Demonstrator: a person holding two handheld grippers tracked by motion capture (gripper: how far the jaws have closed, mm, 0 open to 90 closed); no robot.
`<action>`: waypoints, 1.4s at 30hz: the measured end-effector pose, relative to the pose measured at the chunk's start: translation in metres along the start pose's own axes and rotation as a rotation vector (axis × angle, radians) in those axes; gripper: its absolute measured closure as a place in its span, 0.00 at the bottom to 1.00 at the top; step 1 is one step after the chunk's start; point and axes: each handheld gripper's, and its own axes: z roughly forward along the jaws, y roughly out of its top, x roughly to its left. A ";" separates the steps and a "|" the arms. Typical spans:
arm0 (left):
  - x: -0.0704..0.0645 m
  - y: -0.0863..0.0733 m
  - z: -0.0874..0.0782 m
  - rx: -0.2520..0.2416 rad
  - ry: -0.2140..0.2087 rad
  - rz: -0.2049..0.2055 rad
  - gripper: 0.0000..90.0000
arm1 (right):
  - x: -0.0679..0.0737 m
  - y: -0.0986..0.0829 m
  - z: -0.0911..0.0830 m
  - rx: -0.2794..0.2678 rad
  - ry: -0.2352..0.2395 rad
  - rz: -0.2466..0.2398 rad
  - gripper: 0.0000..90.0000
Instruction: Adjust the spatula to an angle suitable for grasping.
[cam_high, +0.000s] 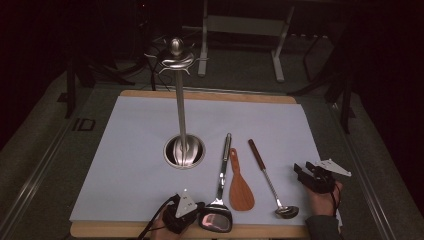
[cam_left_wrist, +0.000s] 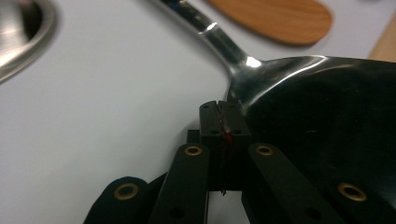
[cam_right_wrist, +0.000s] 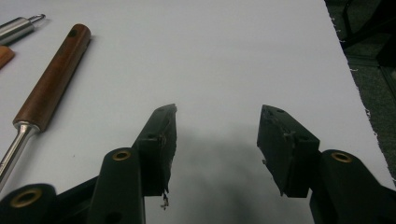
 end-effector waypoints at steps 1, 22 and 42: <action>-0.003 0.002 0.003 -0.001 -0.003 0.001 1.00 | 0.000 0.000 0.000 0.000 0.000 0.001 0.53; -0.022 0.048 0.052 0.041 -0.056 0.028 1.00 | -0.001 0.000 0.000 -0.002 0.003 0.007 0.53; -0.047 0.083 0.096 0.058 -0.100 0.066 1.00 | -0.001 0.000 0.000 0.000 0.006 0.010 0.53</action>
